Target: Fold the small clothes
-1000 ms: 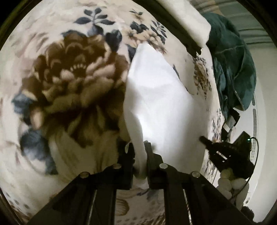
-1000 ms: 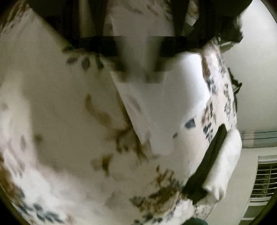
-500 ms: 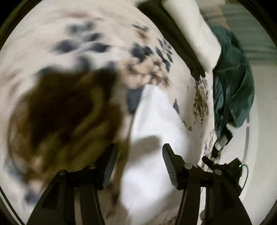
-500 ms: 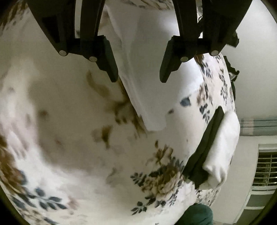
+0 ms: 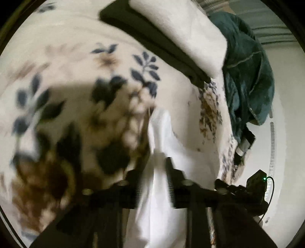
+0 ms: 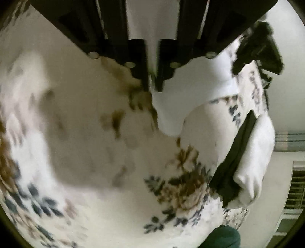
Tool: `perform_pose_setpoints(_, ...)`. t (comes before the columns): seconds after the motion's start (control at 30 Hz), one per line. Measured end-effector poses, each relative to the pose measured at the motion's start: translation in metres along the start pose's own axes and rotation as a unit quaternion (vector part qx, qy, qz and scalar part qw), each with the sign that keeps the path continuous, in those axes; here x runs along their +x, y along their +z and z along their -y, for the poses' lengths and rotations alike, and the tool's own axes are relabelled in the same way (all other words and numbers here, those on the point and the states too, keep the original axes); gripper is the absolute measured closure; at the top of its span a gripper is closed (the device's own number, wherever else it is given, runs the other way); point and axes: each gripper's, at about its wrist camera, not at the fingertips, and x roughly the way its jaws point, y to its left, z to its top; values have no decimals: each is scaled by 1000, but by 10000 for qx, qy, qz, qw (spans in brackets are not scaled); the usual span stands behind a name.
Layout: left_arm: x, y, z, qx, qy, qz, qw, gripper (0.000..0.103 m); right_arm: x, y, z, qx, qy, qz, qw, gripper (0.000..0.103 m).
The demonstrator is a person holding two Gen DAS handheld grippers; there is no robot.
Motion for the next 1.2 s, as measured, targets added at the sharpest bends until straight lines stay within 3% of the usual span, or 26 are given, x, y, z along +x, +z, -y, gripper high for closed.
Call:
perform_pose_setpoints(0.07,-13,-24,-8,-179,26,-58,9998,53,-13,-25,10,-71,52,-207,9997,57)
perform_pose_setpoints(0.2,-14,-68,-14,-294,-69,-370,9989,52,-2,-67,32,81,-16,-841,9964,57)
perform_pose_setpoints(0.27,-14,-88,-12,-160,177,-313,9992,55,8,-79,41,176,43,-910,9957,57)
perform_pose_setpoints(0.3,-16,-94,-11,-120,216,-230,9994,64,10,-83,44,227,94,-824,9963,62)
perform_pose_setpoints(0.33,-18,-101,-12,-73,416,-173,9990,97,11,-87,44,228,124,-752,9968,93)
perform_pose_setpoints(0.37,-21,-106,-15,-65,538,-177,9984,97,11,-89,43,189,99,-702,9973,101)
perform_pose_setpoints(0.4,-24,-110,-19,-96,576,-171,9981,97,6,-92,40,83,-14,-535,9985,101)
perform_pose_setpoints(0.5,-26,-121,-43,-192,1307,-359,9906,99,0,-93,40,25,-204,-416,9989,101)
perform_pose_setpoints(0.53,-28,-125,-56,-417,1314,-474,9893,99,-1,-93,41,37,-225,-450,9987,101)
perform_pose_setpoints(0.6,-37,-129,-72,-1018,1031,-465,9884,94,-1,-89,42,3,-213,-600,9980,101)
perform_pose_setpoints(0.63,-45,-133,-80,-1466,716,-383,9859,90,-2,-87,42,30,-158,-697,9974,100)
perform_pose_setpoints(0.67,-48,-136,-83,-1749,414,-337,9831,67,-3,-86,43,79,-148,-757,9970,94)
perform_pose_setpoints(0.7,-49,-141,-87,-2154,-8,-271,9761,34,-8,-86,47,208,-114,-804,9965,89)
perform_pose_setpoints(0.73,-47,-145,-88,-2445,-291,-219,9690,29,-11,-87,50,299,-64,-792,9964,71)
perform_pose_setpoints(0.77,-43,-150,-87,-2724,-675,-144,9597,29,-14,-89,53,416,-2,-772,9961,53)
perform_pose_setpoints(0.8,-32,-155,-85,-2957,-970,-189,9502,29,-18,-94,58,630,172,-755,9950,51)
perform_pose_setpoints(0.87,-9,-160,-81,-3261,-1150,-304,9378,29,-15,-102,63,851,390,-851,9920,50)
perform_pose_setpoints(1.0,24,-162,-70,-3442,-1138,-210,9318,29,25,-118,71,1439,929,-1447,9745,45)
perform_pose_setpoints(1.07,33,-164,-59,-3419,-1029,45,9341,35,52,-124,78,1918,1168,-1602,9612,45)
perform_pose_setpoints(1.1,32,-165,-57,-3388,-1015,179,9352,68,54,-125,80,2018,1229,-1542,9594,45)
perform_pose_setpoints(1.13,30,-164,-55,-3288,-907,276,9396,81,53,-123,82,2159,1280,-1257,9598,55)
perform_pose_setpoints(1.17,28,-163,-54,-3216,-814,309,9429,83,48,-120,83,2199,1266,-1009,9620,82)
perform_pose_setpoints(1.2,28,-164,-54,-3195,-836,330,9433,83,43,-116,78,2064,1198,-841,9675,87)
